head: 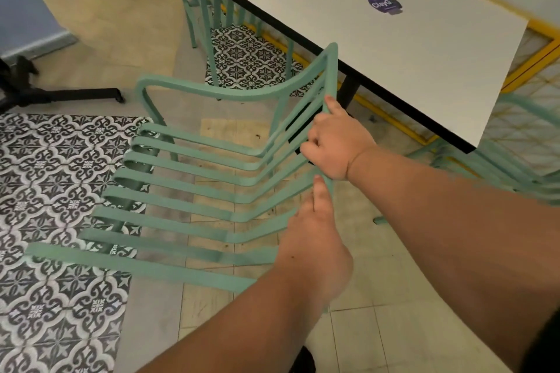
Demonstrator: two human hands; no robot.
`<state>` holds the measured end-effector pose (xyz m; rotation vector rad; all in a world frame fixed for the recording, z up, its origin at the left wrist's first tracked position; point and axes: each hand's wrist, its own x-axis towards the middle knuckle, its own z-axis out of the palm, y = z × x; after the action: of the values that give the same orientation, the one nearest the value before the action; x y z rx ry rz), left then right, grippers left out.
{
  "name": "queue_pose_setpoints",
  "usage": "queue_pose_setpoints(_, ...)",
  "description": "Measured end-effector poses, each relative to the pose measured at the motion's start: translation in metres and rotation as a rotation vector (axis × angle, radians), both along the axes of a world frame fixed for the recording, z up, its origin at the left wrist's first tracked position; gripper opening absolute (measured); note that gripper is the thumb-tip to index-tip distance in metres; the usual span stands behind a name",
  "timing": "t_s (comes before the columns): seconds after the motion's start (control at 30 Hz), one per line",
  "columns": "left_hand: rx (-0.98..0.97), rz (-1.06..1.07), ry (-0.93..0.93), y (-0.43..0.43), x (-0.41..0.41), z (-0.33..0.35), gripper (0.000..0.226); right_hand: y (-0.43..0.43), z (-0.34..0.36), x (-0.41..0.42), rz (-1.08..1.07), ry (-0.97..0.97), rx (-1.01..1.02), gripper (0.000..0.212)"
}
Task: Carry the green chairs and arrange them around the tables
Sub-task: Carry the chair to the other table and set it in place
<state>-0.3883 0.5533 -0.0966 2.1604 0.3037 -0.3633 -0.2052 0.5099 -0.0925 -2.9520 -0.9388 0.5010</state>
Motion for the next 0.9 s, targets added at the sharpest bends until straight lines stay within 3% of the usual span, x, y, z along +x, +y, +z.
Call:
queue_pose_setpoints(0.17,0.019,-0.137,0.014,0.022,-0.025,-0.001,0.103,-0.007,-0.005,-0.028,-0.083,-0.041,0.004,0.069)
queue_pose_setpoints(0.4,0.086,-0.284,0.058,0.066,-0.045,0.007,0.103,0.006,-0.003,-0.060,-0.188,-0.021,-0.014,0.050)
queue_pose_setpoints(0.53,0.148,-0.330,0.071,0.088,-0.050,0.009,0.102,0.016,-0.009,-0.068,-0.213,-0.047,-0.006,0.053)
queue_pose_setpoints(0.77,0.236,-0.312,0.058,0.082,-0.048,0.012,0.100,0.016,-0.012,-0.069,-0.225,-0.060,0.073,0.055)
queue_pose_setpoints(0.9,0.268,-0.108,0.010,0.060,-0.033,0.013,0.089,0.014,-0.011,-0.068,-0.225,-0.021,0.093,0.044)
